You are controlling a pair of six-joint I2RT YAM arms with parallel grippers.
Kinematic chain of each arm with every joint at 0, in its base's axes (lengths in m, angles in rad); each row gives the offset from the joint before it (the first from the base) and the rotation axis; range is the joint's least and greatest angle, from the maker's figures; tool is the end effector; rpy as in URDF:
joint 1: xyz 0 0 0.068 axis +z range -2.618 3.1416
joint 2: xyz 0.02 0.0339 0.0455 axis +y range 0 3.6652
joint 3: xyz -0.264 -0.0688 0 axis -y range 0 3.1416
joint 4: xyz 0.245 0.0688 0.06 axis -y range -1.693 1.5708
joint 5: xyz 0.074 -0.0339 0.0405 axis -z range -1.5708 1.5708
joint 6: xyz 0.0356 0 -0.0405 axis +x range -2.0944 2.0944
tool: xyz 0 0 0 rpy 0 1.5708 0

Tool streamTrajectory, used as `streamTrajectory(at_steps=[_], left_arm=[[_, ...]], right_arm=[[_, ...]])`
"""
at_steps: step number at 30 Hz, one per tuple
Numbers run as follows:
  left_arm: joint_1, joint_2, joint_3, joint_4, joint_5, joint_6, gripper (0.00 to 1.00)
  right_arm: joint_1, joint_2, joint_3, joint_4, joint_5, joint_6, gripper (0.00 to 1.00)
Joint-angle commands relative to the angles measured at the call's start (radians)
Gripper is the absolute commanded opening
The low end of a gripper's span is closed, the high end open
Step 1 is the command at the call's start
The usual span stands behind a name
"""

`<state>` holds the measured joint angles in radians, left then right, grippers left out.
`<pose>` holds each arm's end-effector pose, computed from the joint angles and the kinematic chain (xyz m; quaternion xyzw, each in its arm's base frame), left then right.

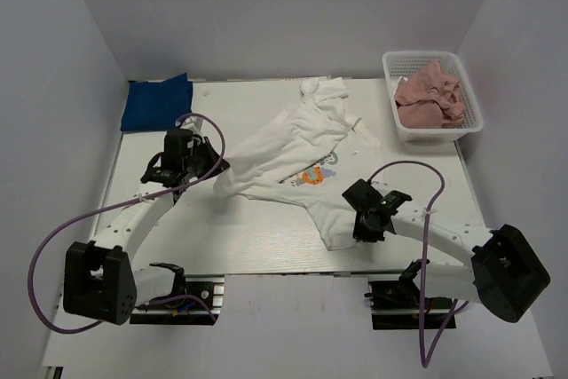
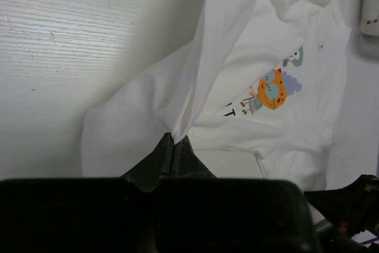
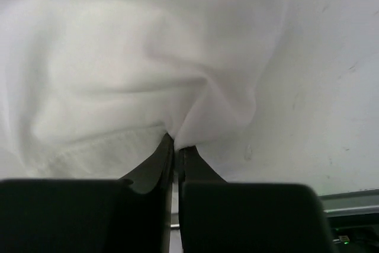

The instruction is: Fold and stack the t-shirts

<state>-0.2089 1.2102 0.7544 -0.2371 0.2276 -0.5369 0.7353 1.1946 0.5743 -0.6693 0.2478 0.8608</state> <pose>0.2496 -0.0611 0.2371 -0.0992 0.8952 -0.2496 0.3558 0.1448 0.1192 0.1612 0.0789 0.9795 0.0141 0.1847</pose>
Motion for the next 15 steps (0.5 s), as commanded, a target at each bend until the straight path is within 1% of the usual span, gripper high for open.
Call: streamTrajectory(at_steps=[1, 2, 3, 4, 5, 7, 8, 9, 10, 11, 12, 13, 14, 15], left_arm=[[0.005, -0.084, 0.081, -0.027, -0.017, -0.081, 0.00], [0.005, -0.103, 0.121, -0.027, -0.017, -0.081, 0.00], [0.005, -0.103, 0.143, -0.027, -0.017, -0.090, 0.00], [0.005, -0.115, 0.163, -0.027, -0.017, -0.100, 0.00], [0.005, -0.115, 0.210, -0.027, -0.017, -0.100, 0.00], [0.005, -0.124, 0.265, -0.047, -0.030, -0.115, 0.00], [0.005, -0.124, 0.326, -0.069, -0.052, -0.115, 0.00], [0.005, -0.133, 0.356, -0.085, -0.053, -0.115, 0.00], [0.005, -0.142, 0.411, -0.099, -0.053, -0.115, 0.00], [0.005, -0.143, 0.437, -0.116, -0.063, -0.115, 0.00], [0.005, -0.162, 0.463, -0.155, -0.082, -0.115, 0.00], [0.005, -0.178, 0.503, -0.171, -0.097, -0.115, 0.00], [0.005, -0.214, 0.522, -0.182, -0.129, -0.115, 0.00], [0.005, -0.233, 0.542, -0.208, -0.151, -0.115, 0.00]], right_arm=[[-0.005, -0.051, 0.095, 0.051, 0.208, 0.021, 0.00], [-0.004, -0.067, 0.122, 0.060, 0.305, 0.000, 0.00], [-0.007, -0.081, 0.152, 0.057, 0.336, -0.011, 0.00], [-0.008, -0.128, 0.252, 0.080, 0.393, -0.031, 0.00], [-0.010, -0.141, 0.286, 0.091, 0.489, -0.098, 0.00], [-0.011, -0.184, 0.430, 0.099, 0.547, -0.124, 0.00], [-0.010, -0.202, 0.464, 0.099, 0.597, -0.169, 0.00], [-0.011, -0.213, 0.533, 0.100, 0.634, -0.183, 0.00], [-0.011, -0.223, 0.561, 0.128, 0.646, -0.222, 0.00], [-0.013, -0.275, 0.620, 0.146, 0.671, -0.264, 0.00], [-0.014, -0.294, 0.631, 0.167, 0.683, -0.316, 0.00], [-0.011, -0.315, 0.641, 0.231, 0.711, -0.341, 0.00], [-0.013, -0.381, 0.674, 0.250, 0.717, -0.382, 0.00], [-0.010, -0.403, 0.686, 0.269, 0.717, -0.438, 0.00]])
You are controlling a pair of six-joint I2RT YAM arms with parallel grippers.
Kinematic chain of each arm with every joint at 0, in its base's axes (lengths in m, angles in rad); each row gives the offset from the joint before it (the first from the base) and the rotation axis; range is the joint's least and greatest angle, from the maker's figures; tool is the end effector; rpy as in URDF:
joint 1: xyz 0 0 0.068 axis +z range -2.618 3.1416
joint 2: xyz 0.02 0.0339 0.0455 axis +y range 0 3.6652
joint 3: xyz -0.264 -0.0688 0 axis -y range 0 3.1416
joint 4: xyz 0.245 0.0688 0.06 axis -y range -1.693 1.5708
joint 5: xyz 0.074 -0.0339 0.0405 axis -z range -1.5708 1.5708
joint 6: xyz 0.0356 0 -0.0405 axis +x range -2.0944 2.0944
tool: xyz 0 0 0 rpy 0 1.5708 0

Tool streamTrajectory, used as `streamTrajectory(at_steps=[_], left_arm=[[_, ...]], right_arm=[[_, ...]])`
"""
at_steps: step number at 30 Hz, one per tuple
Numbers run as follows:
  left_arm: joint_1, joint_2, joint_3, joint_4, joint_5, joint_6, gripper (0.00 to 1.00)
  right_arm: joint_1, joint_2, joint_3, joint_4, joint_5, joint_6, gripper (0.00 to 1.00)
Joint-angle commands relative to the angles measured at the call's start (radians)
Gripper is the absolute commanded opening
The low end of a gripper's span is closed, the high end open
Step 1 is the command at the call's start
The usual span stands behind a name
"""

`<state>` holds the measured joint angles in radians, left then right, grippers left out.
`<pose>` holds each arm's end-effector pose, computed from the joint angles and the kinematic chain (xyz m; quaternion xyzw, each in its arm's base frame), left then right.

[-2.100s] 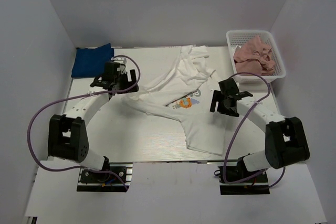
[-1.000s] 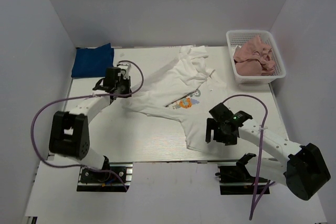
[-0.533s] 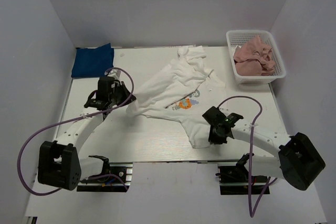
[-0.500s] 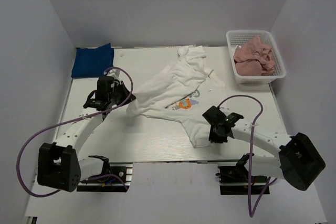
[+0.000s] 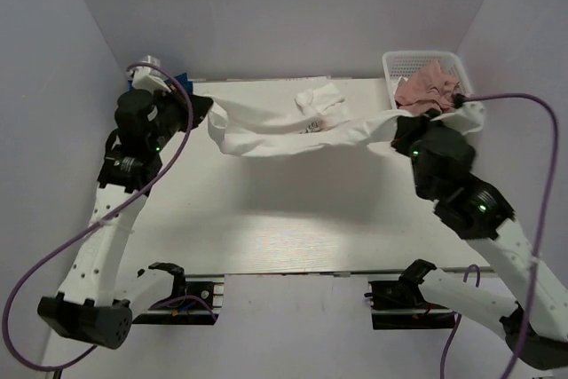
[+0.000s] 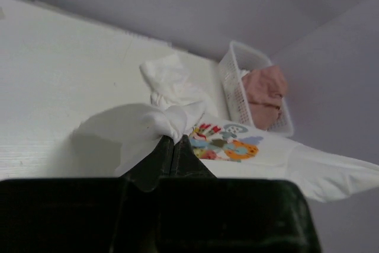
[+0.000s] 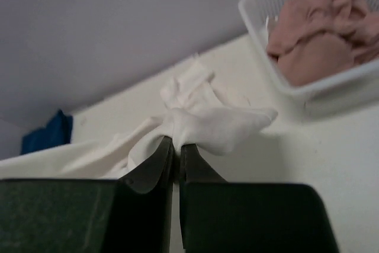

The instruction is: Fold and stack the t-shirts

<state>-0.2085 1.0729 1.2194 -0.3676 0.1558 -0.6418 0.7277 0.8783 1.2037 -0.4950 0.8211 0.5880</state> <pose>0.2278 -0.0539 0.4166 -0.1198 0.7707 -0.3123 0.5424 0.1377 0.0878 0.4353 0.2078 0.7172 0.1200 0.6543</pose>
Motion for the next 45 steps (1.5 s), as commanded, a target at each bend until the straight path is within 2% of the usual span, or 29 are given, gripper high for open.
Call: streamTrajectory(at_steps=[1, 4, 5, 6, 8, 9, 10, 12, 13, 18, 20, 23, 24, 28, 29, 31, 32, 33, 34, 35, 36, 37, 38, 39, 40, 41, 42, 44, 45], left_arm=[[0.004, -0.114, 0.128, -0.091, -0.099, -0.010, 0.00], [0.004, -0.165, 0.278, -0.169, -0.159, 0.001, 0.00], [0.004, -0.165, 0.320, -0.188, -0.179, 0.001, 0.00], [0.004, -0.180, 0.360, -0.207, -0.179, 0.001, 0.00], [0.004, -0.208, 0.468, -0.254, -0.193, 0.001, 0.00], [0.004, -0.217, 0.501, -0.270, -0.203, 0.001, 0.00], [0.004, -0.226, 0.562, -0.306, -0.203, 0.001, 0.00], [0.004, -0.267, 0.616, -0.330, -0.212, -0.008, 0.00], [0.004, -0.284, 0.617, -0.340, -0.213, -0.009, 0.00], [0.004, -0.346, 0.608, -0.340, -0.243, -0.018, 0.00], [0.004, -0.328, 0.617, -0.340, -0.252, -0.018, 0.00], [0.004, -0.260, 0.562, -0.349, -0.295, -0.033, 0.00], [0.004, -0.239, 0.534, -0.349, -0.321, -0.033, 0.00], [-0.006, -0.088, 0.393, -0.317, -0.447, -0.088, 0.00], [0.007, -0.044, 0.359, -0.332, -0.467, -0.097, 0.00], [0.008, 0.089, 0.322, -0.356, -0.505, -0.117, 0.00], [0.017, 0.131, 0.269, -0.356, -0.516, -0.127, 0.00], [0.017, 0.171, 0.240, -0.346, -0.530, -0.139, 0.00], [0.027, 0.256, 0.209, -0.334, -0.530, -0.150, 0.12], [0.049, 0.304, 0.159, -0.320, -0.521, -0.163, 0.23], [0.060, 0.356, 0.143, -0.308, -0.521, -0.174, 0.40], [0.072, 0.413, 0.143, -0.307, -0.503, -0.174, 0.74], [0.087, 0.532, 0.170, -0.324, -0.471, -0.189, 0.90], [0.098, 0.586, 0.233, -0.383, -0.455, -0.203, 1.00], [0.109, 0.632, 0.268, -0.424, -0.455, -0.203, 1.00], [0.109, 0.665, 0.293, -0.447, -0.432, -0.203, 1.00], [0.109, 0.682, 0.304, -0.447, -0.432, -0.203, 1.00], [0.097, 0.632, 0.237, -0.337, -0.404, -0.182, 1.00], [0.096, 0.631, 0.236, -0.337, -0.404, -0.182, 1.00]], right_arm=[[-0.004, -0.122, 0.074, 0.143, 0.124, -0.187, 0.00], [-0.002, -0.176, 0.202, 0.206, 0.086, -0.316, 0.00], [-0.004, -0.176, 0.236, 0.204, 0.029, -0.354, 0.00], [-0.004, -0.164, 0.344, 0.200, 0.006, -0.391, 0.00], [-0.004, -0.145, 0.433, 0.185, -0.081, -0.442, 0.00], [-0.004, -0.104, 0.582, 0.156, -0.098, -0.461, 0.00], [-0.005, -0.089, 0.635, 0.120, -0.131, -0.497, 0.00], [-0.005, -0.040, 0.798, 0.081, -0.169, -0.513, 0.00], [-0.005, -0.033, 0.822, 0.084, -0.192, -0.546, 0.00], [-0.002, -0.009, 0.835, 0.190, -0.192, -0.629, 0.00], [0.001, 0.046, 0.832, 0.249, -0.107, -0.665, 0.00], [0.006, 0.155, 0.794, 0.414, 0.024, -0.789, 0.00], [0.006, 0.178, 0.783, 0.456, 0.127, -0.865, 0.00], [-0.017, 0.396, 0.709, 0.717, 0.226, -1.123, 0.00], [-0.022, 0.494, 0.683, 0.749, 0.227, -1.137, 0.00], [-0.085, 0.560, 0.678, 0.721, 0.196, -1.085, 0.00], [-0.103, 0.659, 0.681, 0.613, 0.178, -1.050, 0.00], [-0.172, 0.695, 0.688, 0.560, 0.108, -0.898, 0.00], [-0.197, 0.732, 0.698, 0.511, 0.028, -0.842, 0.00], [-0.220, 0.846, 0.715, 0.393, -0.008, -0.793, 0.00], [-0.281, 0.884, 0.718, 0.371, -0.104, -0.695, 0.00], [-0.296, 0.963, 0.721, 0.357, -0.153, -0.670, 0.00], [-0.309, 1.005, 0.755, 0.316, -0.256, -0.642, 0.00], [-0.335, 1.083, 0.796, 0.259, -0.319, -0.593, 0.18], [-0.338, 1.160, 0.841, 0.200, -0.320, -0.570, 0.39], [-0.343, 1.188, 0.862, 0.167, -0.374, -0.553, 0.84], [-0.344, 1.244, 0.878, 0.114, -0.402, -0.530, 0.90], [-0.346, 1.223, 0.850, 0.079, -0.472, -0.498, 0.90], [-0.346, 1.203, 0.823, 0.079, -0.485, -0.496, 0.90]])
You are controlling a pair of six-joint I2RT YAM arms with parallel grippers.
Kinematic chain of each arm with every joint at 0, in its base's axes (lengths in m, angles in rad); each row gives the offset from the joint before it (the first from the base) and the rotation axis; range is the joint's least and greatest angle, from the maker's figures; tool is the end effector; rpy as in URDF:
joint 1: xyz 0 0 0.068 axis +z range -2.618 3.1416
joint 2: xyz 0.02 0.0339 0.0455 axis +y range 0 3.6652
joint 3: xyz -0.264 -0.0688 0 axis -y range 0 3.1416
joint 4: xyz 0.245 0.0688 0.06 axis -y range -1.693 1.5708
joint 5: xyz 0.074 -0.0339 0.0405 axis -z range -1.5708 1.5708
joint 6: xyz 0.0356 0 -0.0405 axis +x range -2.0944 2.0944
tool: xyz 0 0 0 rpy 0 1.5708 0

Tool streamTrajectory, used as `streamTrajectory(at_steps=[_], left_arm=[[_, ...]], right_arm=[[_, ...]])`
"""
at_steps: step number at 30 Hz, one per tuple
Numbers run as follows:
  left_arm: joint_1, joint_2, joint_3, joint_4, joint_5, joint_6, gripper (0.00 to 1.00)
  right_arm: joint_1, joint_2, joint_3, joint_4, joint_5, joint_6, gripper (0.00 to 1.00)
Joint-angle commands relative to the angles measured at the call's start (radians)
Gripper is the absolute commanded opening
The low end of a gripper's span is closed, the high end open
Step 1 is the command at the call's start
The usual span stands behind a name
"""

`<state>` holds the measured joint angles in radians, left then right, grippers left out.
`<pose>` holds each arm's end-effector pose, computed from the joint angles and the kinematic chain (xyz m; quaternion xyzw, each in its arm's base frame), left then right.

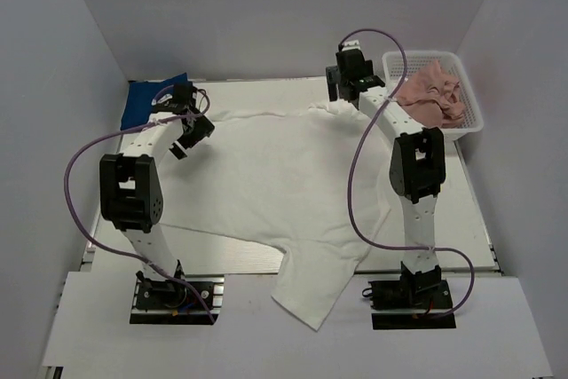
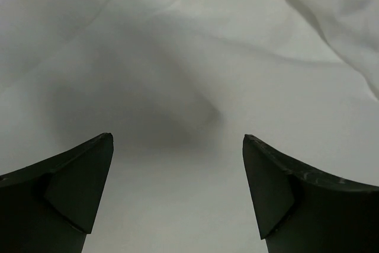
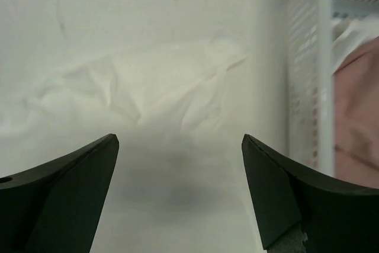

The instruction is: Fold and stack the t-shirts

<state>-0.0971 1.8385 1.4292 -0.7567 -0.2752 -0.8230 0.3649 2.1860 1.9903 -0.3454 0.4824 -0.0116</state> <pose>0.3803 -0.0273 0.2261 -0.3703 0.8973 0.0320 0.2381 0.4868 0.1683 0.2860 -0.0426 0.8523 -0.1206 0.5072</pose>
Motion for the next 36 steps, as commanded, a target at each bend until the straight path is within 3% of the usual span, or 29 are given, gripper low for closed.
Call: streamTrajectory(at_steps=[1, 5, 9, 18, 21, 27, 31, 36], left_arm=[[-0.024, -0.183, -0.033, 0.122, 0.027, 0.014, 1.00], [-0.024, -0.255, -0.163, 0.261, 0.105, 0.079, 1.00], [-0.033, -0.231, -0.188, 0.252, 0.131, 0.130, 1.00], [-0.033, -0.226, -0.349, 0.272, 0.169, 0.163, 1.00], [-0.043, -0.245, -0.416, 0.309, 0.212, 0.163, 1.00], [-0.065, -0.255, -0.524, 0.341, 0.278, 0.142, 1.00], [-0.096, -0.234, -0.587, 0.353, 0.324, 0.119, 1.00], [-0.141, -0.238, -0.651, 0.333, 0.361, 0.085, 1.00]], right_arm=[[0.019, -0.127, -0.032, -0.038, -0.165, 0.114, 0.90], [0.022, -0.322, -0.369, 0.065, -0.286, 0.230, 0.90], [0.025, -0.423, -0.611, 0.088, -0.415, 0.317, 0.90], [0.062, -0.542, -0.938, 0.068, -0.467, 0.424, 0.90], [0.057, -0.546, -1.008, 0.091, -0.456, 0.467, 0.90], [0.023, -0.477, -0.995, -0.041, -0.260, 0.553, 0.90], [-0.053, -0.450, -1.030, 0.012, -0.324, 0.536, 0.90], [-0.142, -0.387, -0.961, 0.000, -0.358, 0.459, 0.90]])
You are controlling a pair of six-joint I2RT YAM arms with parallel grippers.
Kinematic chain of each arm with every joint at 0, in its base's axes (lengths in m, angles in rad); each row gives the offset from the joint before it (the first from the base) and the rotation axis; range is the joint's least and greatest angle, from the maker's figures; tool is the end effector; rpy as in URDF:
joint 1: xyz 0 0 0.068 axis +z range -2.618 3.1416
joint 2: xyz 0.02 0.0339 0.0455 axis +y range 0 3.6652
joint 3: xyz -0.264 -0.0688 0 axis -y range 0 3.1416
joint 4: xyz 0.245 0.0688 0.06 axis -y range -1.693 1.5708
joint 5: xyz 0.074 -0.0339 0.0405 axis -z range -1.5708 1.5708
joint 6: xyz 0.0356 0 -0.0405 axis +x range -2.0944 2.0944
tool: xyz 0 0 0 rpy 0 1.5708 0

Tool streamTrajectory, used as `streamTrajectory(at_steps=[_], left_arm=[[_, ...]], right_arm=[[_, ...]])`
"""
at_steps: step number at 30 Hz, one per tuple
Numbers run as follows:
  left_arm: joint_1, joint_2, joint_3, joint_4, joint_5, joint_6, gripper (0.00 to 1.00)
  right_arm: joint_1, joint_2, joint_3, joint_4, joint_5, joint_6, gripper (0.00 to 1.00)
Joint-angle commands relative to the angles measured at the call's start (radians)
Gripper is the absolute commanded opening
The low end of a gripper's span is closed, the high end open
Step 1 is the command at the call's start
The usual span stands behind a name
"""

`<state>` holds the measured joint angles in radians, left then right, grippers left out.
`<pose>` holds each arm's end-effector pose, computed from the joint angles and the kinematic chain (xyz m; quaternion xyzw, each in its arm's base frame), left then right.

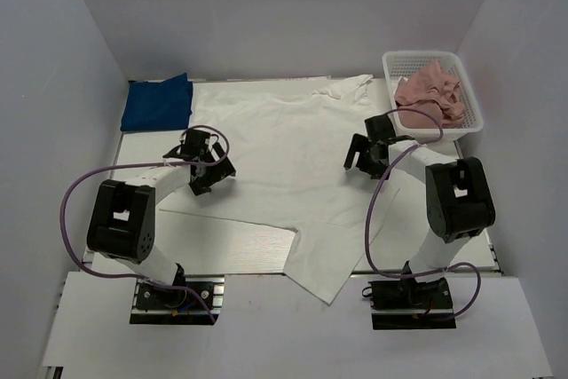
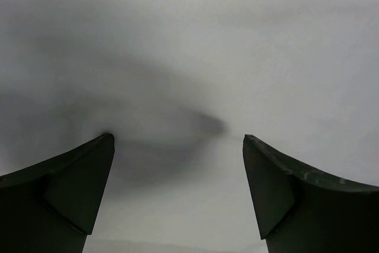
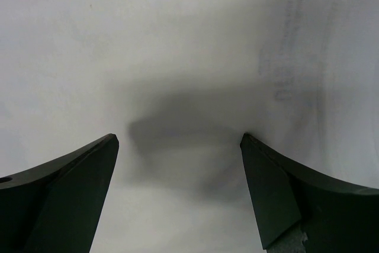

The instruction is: Fold and stack the t-shirts

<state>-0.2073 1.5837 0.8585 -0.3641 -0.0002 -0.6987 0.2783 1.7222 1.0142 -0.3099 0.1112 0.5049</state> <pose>0.2909 -0.0612 0.1627 -0.2362 0.9420 -0.1043 0.2144 0.3303 0.0903 0.1676 0.1237 0.9527 0.0546 0.2723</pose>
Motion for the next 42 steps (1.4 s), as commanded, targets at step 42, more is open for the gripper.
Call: streamTrajectory(at_steps=[42], left_arm=[[0.042, -0.297, -0.260, -0.337, -0.443, -0.383, 0.69]], right_arm=[[0.439, -0.639, -0.281, -0.345, 0.185, 0.046, 0.90]])
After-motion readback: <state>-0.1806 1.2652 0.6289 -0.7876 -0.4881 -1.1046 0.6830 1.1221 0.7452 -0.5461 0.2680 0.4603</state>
